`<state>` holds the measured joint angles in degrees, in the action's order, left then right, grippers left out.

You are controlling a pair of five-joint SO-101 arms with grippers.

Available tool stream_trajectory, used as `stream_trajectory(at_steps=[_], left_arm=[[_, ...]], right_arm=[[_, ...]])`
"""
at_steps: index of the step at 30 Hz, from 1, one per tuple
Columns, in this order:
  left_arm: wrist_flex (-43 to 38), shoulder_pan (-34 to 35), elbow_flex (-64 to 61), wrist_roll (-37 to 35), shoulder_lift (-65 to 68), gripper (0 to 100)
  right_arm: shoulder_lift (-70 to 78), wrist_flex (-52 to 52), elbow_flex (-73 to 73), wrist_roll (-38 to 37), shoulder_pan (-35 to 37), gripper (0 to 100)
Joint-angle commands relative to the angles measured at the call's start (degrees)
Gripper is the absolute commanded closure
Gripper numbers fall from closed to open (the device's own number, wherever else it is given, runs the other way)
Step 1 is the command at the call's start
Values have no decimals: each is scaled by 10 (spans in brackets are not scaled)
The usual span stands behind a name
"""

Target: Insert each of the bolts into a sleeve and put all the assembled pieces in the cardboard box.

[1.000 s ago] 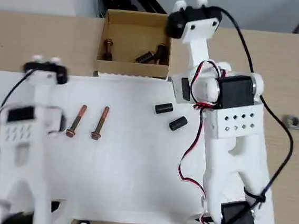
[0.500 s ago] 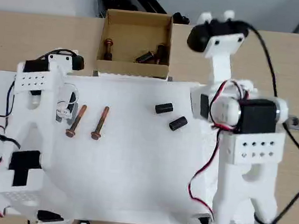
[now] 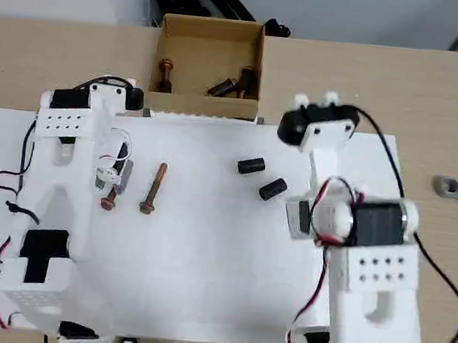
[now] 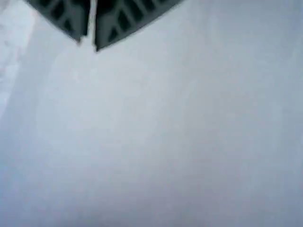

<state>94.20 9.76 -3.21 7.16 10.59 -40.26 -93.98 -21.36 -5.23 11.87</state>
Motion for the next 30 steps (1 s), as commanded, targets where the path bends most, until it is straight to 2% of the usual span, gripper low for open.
stream_trajectory(at_steps=[1,15,20,26,30], left_arm=[[-14,-4,22,3,-3,891],[-101,0,15,3,100,869],[-105,15,15,23,133,871],[-104,16,15,24,165,989],[-102,16,15,24,183,994]], right_arm=[[-54,11,-26,-5,-2,994],[-131,10,-72,-33,-4,994],[-131,10,-72,-33,-4,994],[-131,11,-72,-33,-2,994],[-131,11,-72,-33,-3,994]])
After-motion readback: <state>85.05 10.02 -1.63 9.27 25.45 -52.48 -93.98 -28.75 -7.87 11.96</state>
